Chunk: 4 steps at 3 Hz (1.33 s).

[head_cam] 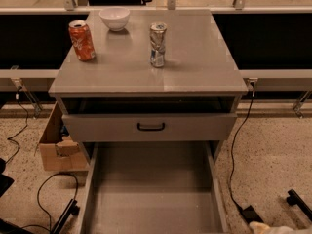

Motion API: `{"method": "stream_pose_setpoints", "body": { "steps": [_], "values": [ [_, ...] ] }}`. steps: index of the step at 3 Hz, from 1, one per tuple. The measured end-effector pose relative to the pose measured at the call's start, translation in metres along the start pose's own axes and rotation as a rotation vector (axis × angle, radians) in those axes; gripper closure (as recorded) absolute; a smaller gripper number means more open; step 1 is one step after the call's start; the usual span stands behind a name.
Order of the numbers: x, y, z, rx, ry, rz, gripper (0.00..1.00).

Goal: Close middle drawer

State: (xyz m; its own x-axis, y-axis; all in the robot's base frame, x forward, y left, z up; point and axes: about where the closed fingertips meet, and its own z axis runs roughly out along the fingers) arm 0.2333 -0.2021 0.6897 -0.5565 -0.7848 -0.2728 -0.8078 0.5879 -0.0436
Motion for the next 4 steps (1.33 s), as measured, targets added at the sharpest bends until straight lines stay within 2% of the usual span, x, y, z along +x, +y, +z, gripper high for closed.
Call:
{"method": "stream_pose_setpoints", "body": {
  "steps": [1, 2, 3, 4],
  "values": [
    [0.003, 0.047, 0.090, -0.133, 0.022, 0.005, 0.41],
    [0.011, 0.095, 0.181, -0.268, 0.027, 0.025, 0.72],
    [0.008, 0.101, 0.224, -0.295, -0.019, 0.055, 0.95],
    [-0.006, 0.094, 0.233, -0.264, -0.075, 0.067, 1.00]
  ]
}}
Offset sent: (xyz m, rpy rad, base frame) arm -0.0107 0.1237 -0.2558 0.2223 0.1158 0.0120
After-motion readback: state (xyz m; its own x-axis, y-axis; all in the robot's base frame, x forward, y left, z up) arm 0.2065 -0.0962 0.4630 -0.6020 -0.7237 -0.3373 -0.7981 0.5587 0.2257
